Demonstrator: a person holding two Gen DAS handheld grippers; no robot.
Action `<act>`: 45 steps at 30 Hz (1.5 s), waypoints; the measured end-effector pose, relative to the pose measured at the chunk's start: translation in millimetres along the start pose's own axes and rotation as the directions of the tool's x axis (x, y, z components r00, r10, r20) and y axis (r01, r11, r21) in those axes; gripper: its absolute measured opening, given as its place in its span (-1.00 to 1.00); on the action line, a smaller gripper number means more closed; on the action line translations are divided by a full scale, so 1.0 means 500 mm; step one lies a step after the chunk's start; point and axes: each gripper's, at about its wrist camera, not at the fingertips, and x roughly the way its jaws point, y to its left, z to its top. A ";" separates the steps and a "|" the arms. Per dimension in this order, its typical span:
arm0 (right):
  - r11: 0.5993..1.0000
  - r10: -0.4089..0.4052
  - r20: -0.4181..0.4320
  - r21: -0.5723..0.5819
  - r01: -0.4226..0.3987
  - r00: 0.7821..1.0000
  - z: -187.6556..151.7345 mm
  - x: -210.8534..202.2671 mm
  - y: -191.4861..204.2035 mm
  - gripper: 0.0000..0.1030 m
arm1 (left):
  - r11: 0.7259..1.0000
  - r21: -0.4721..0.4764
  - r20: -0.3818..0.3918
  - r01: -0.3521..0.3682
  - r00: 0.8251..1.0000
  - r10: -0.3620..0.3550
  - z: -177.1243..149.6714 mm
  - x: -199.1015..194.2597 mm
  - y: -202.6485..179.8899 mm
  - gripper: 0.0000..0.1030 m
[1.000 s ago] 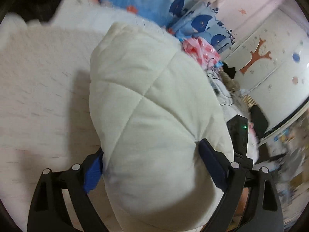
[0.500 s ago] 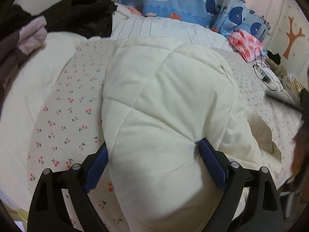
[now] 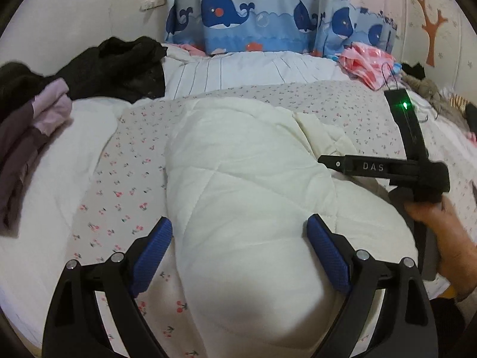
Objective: Fold large clothes
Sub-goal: 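Press the folded bundle flat with both grippers open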
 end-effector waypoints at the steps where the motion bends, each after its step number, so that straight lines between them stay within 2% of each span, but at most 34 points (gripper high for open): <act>1: 1.000 0.009 0.006 0.006 -0.009 1.000 -0.008 0.001 -0.001 0.87 | 1.000 -0.008 -0.006 0.010 1.000 -0.010 0.002 0.002 0.003 0.71; 7: 0.998 0.061 0.019 0.026 -0.061 0.998 0.002 -0.008 -0.020 0.87 | 0.999 0.046 0.014 -0.025 1.000 0.025 -0.007 -0.009 -0.014 0.71; 24: 0.993 0.108 0.028 0.043 -0.109 0.994 0.006 -0.006 -0.037 0.88 | 0.998 0.058 0.022 -0.033 0.999 0.031 -0.011 -0.011 -0.018 0.71; 26: 0.996 0.081 0.035 0.035 -0.082 0.996 0.012 -0.027 -0.029 0.88 | 0.998 0.057 0.014 -0.030 0.999 0.030 -0.012 -0.006 -0.017 0.71; 28: 1.000 0.019 0.102 0.011 -0.020 0.995 0.015 -0.093 -0.007 0.88 | 0.998 0.053 0.005 -0.034 0.999 0.034 -0.014 -0.002 -0.010 0.71; 30: 1.000 0.014 0.148 0.007 -0.015 0.989 0.002 -0.158 0.012 0.88 | 0.998 0.048 0.005 -0.039 0.999 0.039 -0.017 -0.002 -0.003 0.71; 31: 1.000 0.004 0.136 0.007 -0.005 0.991 -0.011 -0.173 0.020 0.88 | 0.998 0.046 0.002 -0.037 0.999 0.037 -0.018 -0.003 0.001 0.71; 33: 0.992 -0.119 -0.016 -0.046 0.118 0.993 -0.066 -0.130 0.041 0.88 | 0.999 0.035 -0.007 -0.025 1.000 0.025 -0.021 -0.005 0.008 0.71; 34: 0.988 -0.145 -0.082 -0.063 0.140 0.986 -0.091 -0.097 0.039 0.87 | 0.999 0.031 -0.010 -0.022 1.000 0.023 -0.022 -0.006 0.011 0.72; 35: 0.994 -0.105 -0.121 0.006 0.107 0.987 -0.123 -0.063 0.013 0.87 | 0.999 0.033 -0.023 -0.019 1.000 0.020 -0.024 -0.005 0.012 0.77; 36: 0.996 -0.078 -0.139 0.041 0.084 0.987 -0.126 -0.056 -0.001 0.88 | 0.999 0.039 -0.040 -0.012 0.999 0.013 -0.025 -0.003 0.010 0.78; 38: 0.997 -0.075 -0.168 0.012 0.078 0.983 -0.108 -0.062 -0.002 0.88 | 0.999 0.032 -0.037 -0.017 0.999 0.018 -0.030 -0.006 0.007 0.79; 40: 0.994 -0.111 -0.147 0.005 0.113 0.983 -0.102 -0.091 0.013 0.87 | 0.999 0.040 -0.025 -0.033 0.999 0.034 -0.031 -0.009 0.007 0.83; 41: 0.991 -0.131 -0.110 -0.006 0.131 0.985 -0.104 -0.115 0.028 0.87 | 0.998 0.039 -0.017 -0.051 0.999 0.051 -0.035 -0.009 0.010 0.86; 42: 0.992 -0.121 -0.036 -0.029 0.120 0.992 -0.113 -0.153 0.049 0.87 | 0.998 0.035 -0.016 -0.060 0.998 0.060 -0.036 -0.008 0.014 0.86; 44: 0.991 -0.105 0.048 -0.076 0.109 0.993 -0.141 -0.201 0.079 0.87 | 0.997 0.019 -0.010 -0.075 0.997 0.076 -0.039 -0.014 0.021 0.86; 45: 0.984 -0.145 0.065 -0.096 0.151 0.987 -0.164 -0.208 0.089 0.87 | 0.997 0.016 -0.011 -0.075 0.997 0.076 -0.039 -0.016 0.022 0.86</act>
